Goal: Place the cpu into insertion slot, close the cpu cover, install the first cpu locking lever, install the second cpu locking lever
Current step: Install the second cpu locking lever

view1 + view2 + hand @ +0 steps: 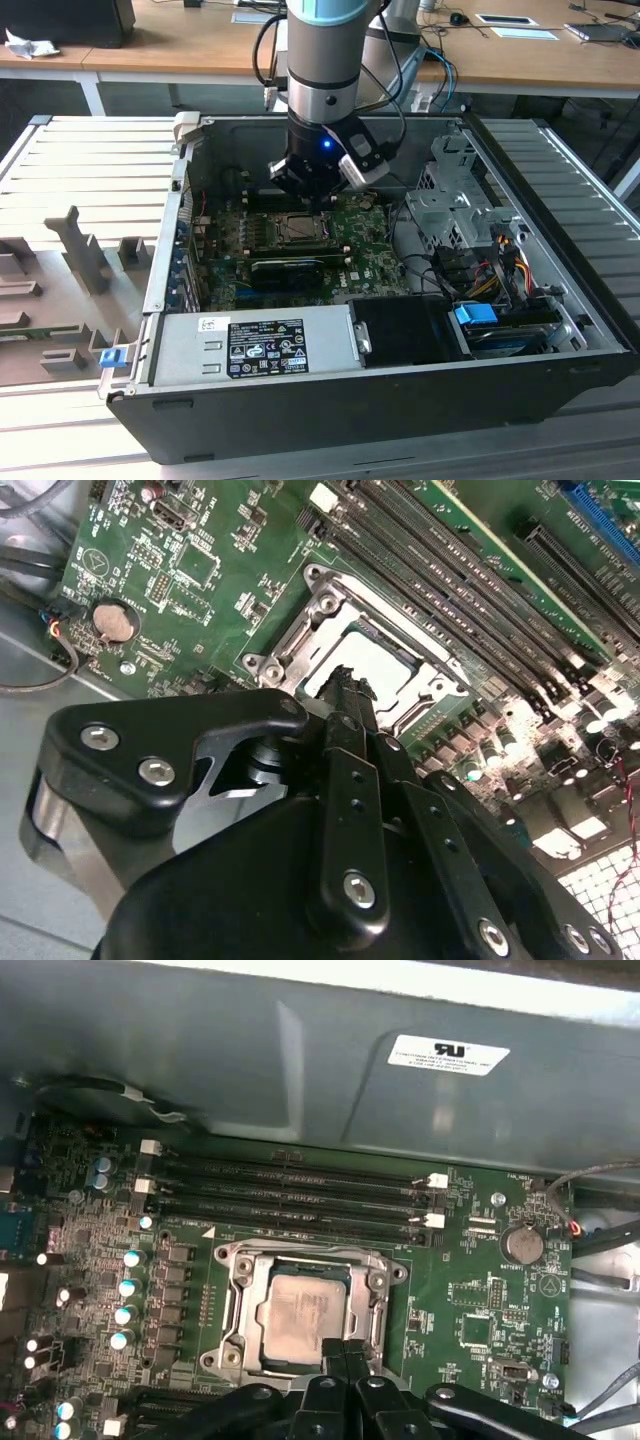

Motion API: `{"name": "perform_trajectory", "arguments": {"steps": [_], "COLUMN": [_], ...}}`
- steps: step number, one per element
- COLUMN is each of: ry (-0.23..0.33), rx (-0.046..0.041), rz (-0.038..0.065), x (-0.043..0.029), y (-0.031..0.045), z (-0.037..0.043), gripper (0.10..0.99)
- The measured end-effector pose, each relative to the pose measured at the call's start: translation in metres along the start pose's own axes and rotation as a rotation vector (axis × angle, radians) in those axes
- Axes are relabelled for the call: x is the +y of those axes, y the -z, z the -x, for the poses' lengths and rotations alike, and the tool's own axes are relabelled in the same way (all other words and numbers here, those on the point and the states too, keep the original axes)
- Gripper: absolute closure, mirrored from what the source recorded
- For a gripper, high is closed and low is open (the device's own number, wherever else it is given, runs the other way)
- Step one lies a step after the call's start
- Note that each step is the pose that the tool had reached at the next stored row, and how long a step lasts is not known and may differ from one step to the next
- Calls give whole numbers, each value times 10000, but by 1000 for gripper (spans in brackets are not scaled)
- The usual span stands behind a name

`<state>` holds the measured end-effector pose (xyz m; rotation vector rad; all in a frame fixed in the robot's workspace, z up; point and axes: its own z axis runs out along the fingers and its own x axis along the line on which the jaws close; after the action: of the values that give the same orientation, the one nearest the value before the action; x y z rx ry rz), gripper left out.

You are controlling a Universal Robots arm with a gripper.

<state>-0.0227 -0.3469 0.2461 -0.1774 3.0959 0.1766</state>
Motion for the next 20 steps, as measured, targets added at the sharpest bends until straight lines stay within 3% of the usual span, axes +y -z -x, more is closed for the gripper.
{"name": "perform_trajectory", "arguments": {"steps": [10, 18, 20], "ry": [-1, 1, -3], "rx": [0, 0, 22], "rz": [-1, -12, -13], "x": [-73, -75, -137], "y": [9, 35, 40], "z": [-8, -7, -15], "gripper": [980, 980, 980]}}
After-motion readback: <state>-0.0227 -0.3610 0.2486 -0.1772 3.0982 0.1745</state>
